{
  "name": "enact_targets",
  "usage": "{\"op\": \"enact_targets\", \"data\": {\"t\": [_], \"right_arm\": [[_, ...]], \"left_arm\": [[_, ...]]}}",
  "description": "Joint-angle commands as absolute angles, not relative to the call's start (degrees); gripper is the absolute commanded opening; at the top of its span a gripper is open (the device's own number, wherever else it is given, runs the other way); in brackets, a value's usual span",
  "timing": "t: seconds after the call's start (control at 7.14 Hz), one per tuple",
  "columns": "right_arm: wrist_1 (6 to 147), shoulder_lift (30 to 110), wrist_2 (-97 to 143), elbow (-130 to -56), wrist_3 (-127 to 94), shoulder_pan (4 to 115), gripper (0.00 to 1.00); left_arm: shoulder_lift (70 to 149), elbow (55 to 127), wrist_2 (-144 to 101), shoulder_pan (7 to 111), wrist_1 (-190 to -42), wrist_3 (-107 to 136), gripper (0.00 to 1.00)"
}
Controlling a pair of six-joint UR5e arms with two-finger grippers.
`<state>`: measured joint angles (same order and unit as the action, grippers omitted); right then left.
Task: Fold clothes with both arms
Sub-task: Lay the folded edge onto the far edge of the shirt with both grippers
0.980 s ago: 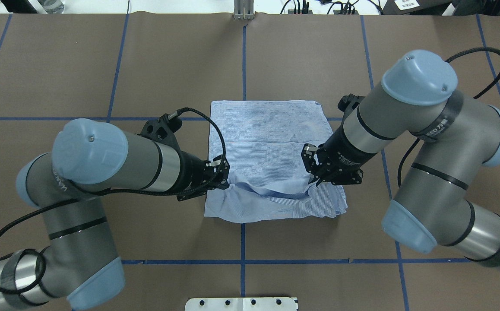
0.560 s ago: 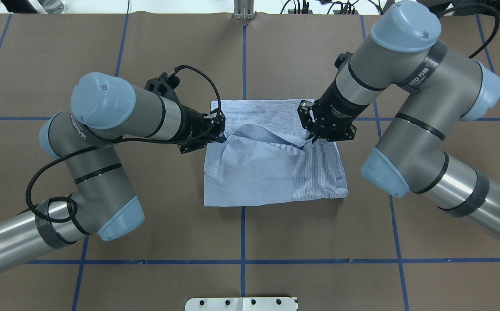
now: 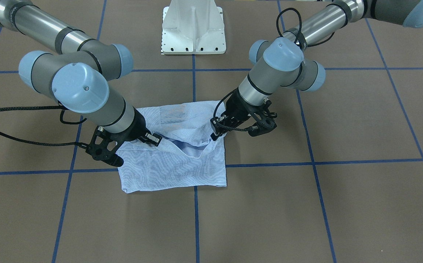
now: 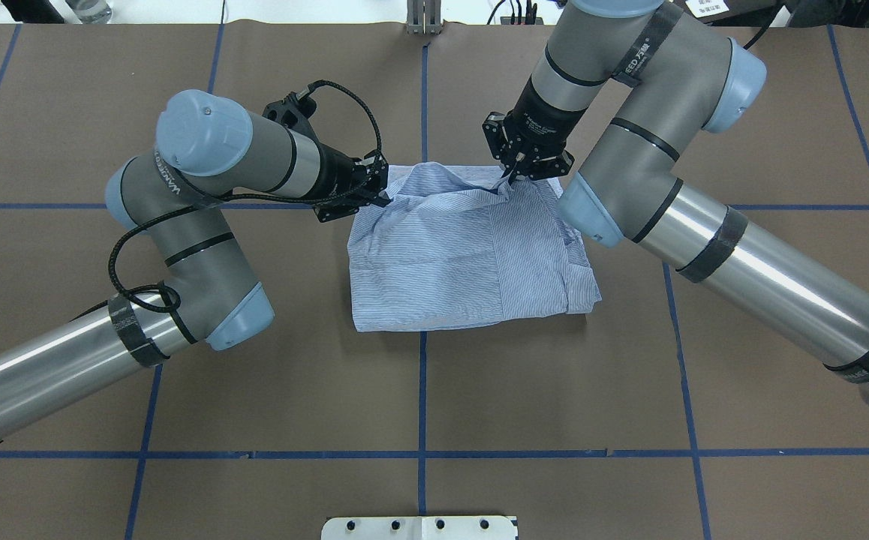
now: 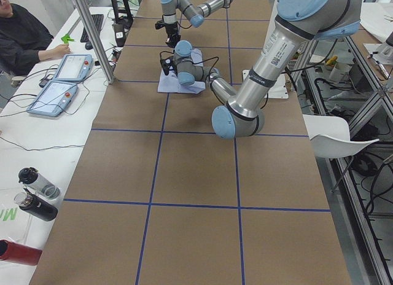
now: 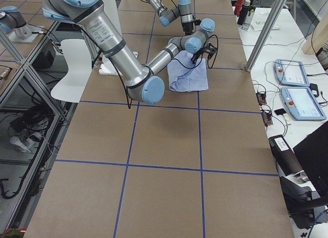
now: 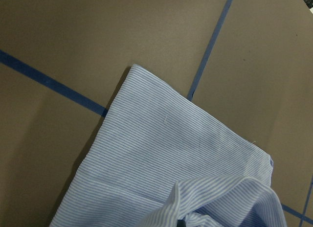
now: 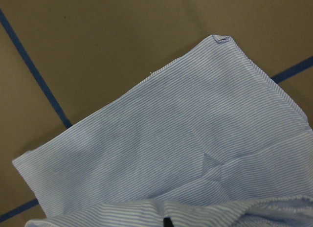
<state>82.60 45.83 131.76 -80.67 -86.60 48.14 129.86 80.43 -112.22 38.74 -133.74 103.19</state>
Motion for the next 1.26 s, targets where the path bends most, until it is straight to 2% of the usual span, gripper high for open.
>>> {"op": "enact_targets", "data": {"t": [0.0, 0.28, 0.98, 1.12], "right_arm": [[81.4, 45.6, 131.8, -77.3, -85.9, 49.4, 0.0], [81.4, 45.4, 131.8, -75.8, -85.9, 49.4, 0.0], [80.3, 45.3, 132.1, -74.8, -85.9, 49.2, 0.0], [78.3, 45.4, 131.8, -73.8, -85.8, 49.2, 0.91]], "left_arm": [[133.1, 74.4, -112.1, 39.8, -136.3, 103.2, 0.0], [133.9, 66.8, -111.8, 40.2, -143.9, 103.3, 0.0], [135.2, 66.4, -111.8, 40.2, -144.1, 103.3, 0.0], [135.1, 66.4, -111.8, 40.6, -144.1, 103.3, 0.13]]}}
